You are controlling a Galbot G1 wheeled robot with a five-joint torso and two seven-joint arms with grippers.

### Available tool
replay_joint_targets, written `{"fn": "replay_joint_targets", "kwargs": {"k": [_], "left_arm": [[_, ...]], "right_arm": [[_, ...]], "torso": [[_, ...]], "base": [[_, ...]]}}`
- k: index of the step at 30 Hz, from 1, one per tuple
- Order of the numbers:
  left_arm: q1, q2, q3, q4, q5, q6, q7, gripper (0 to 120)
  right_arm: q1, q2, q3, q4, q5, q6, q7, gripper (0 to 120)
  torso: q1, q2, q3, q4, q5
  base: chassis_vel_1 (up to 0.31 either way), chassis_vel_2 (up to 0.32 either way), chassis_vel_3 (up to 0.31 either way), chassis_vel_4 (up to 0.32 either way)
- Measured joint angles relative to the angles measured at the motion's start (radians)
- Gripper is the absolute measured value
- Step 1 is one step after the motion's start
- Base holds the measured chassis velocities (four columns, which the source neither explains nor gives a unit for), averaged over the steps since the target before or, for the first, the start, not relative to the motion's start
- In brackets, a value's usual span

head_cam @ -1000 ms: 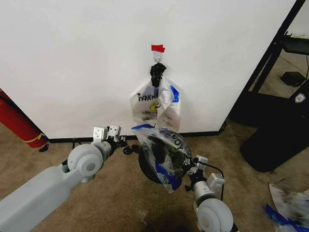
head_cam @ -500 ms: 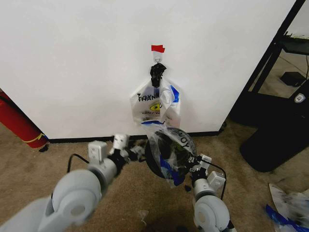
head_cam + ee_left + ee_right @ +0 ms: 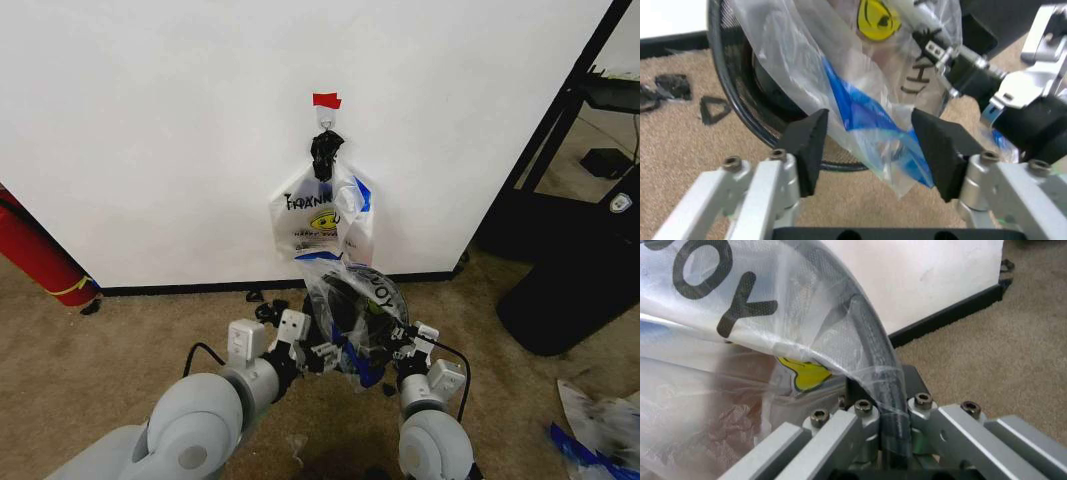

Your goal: Pick up the garbage bag from the wall and place it over the trash bin.

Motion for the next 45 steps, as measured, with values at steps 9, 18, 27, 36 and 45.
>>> {"fn": "replay_joint_targets", "kwargs": {"k": [9,18,27,36,45], "left_arm": [[-0.023,-0.016,0.065,0.036,0.0,0.003,0.001,18],[-0.041,-0.032,0.101,0.066,0.0,0.0,-0.009,0],[-0.03,-0.027,0.086,0.069,0.009,-0.019,-0.014,0],[0.009,0.016,-0.013,0.002,-0.061,-0.017,-0.021,0],[0.021,-0.003,-0.051,-0.026,-0.188,-0.044,-0.041,34]], "right_arm": [[0.005,-0.003,-0.001,0.0,-0.002,-0.002,0.0,0],[0.0,-0.008,-0.003,0.005,-0.001,-0.004,-0.003,0],[0.001,-0.01,-0.003,0.005,0.004,-0.005,-0.003,0],[0.005,-0.015,0.005,0.003,0.008,-0.007,-0.003,0],[0.006,-0.015,0.006,0.001,0.009,-0.008,-0.003,0]], "torso": [[0.0,0.0,0.0,-0.0001,0.0],[0.0,0.0,0.0,-0.0002,0.0],[0.0,0.0,0.0,-0.0001,0.0],[0.0,0.0,0.0,-0.0001,0.0],[0.0,0.0,0.0,-0.0001,0.0]], "base": [[0.0,0.0,0.0,0.0],[0.0,0.0,0.0,0.0],[0.0,0.0,0.0,0.0],[0.0,0.0,0.0,0.0],[0.0,0.0,0.0,0.0]]}}
